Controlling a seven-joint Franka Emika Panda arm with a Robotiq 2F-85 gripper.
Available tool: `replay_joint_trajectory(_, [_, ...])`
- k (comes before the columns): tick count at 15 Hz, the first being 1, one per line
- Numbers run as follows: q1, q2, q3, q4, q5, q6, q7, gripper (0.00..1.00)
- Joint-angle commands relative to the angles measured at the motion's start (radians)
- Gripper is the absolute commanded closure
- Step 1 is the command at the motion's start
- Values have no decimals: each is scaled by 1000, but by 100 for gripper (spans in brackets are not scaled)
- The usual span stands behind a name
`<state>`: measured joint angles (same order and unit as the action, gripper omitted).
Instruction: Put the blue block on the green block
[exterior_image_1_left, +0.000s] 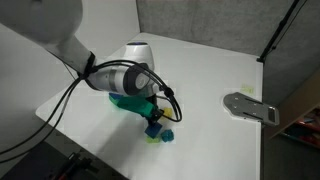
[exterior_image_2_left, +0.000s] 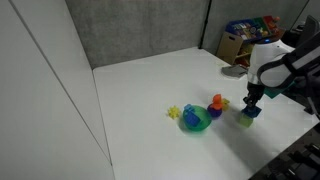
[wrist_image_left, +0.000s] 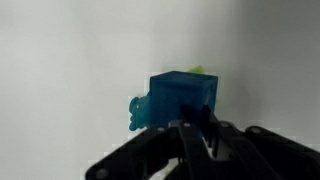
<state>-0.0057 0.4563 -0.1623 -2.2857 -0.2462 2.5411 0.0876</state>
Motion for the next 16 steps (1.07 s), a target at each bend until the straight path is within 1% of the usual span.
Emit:
replay_joint_trajectory(1, [28, -3, -27, -14, -49, 35, 48, 94])
replay_joint_trajectory(12, [49, -1, -38, -33, -68, 37, 59, 94])
replay_joint_trajectory(13, [49, -1, -39, -34, -68, 37, 58, 87])
replay_joint_trajectory(14, [52, -2, -41, -35, -73, 37, 61, 60])
replay_joint_trajectory(15, [52, -2, -41, -36, -73, 37, 60, 60])
replay_joint_trajectory(16, [51, -5, -40, -37, -73, 37, 59, 53])
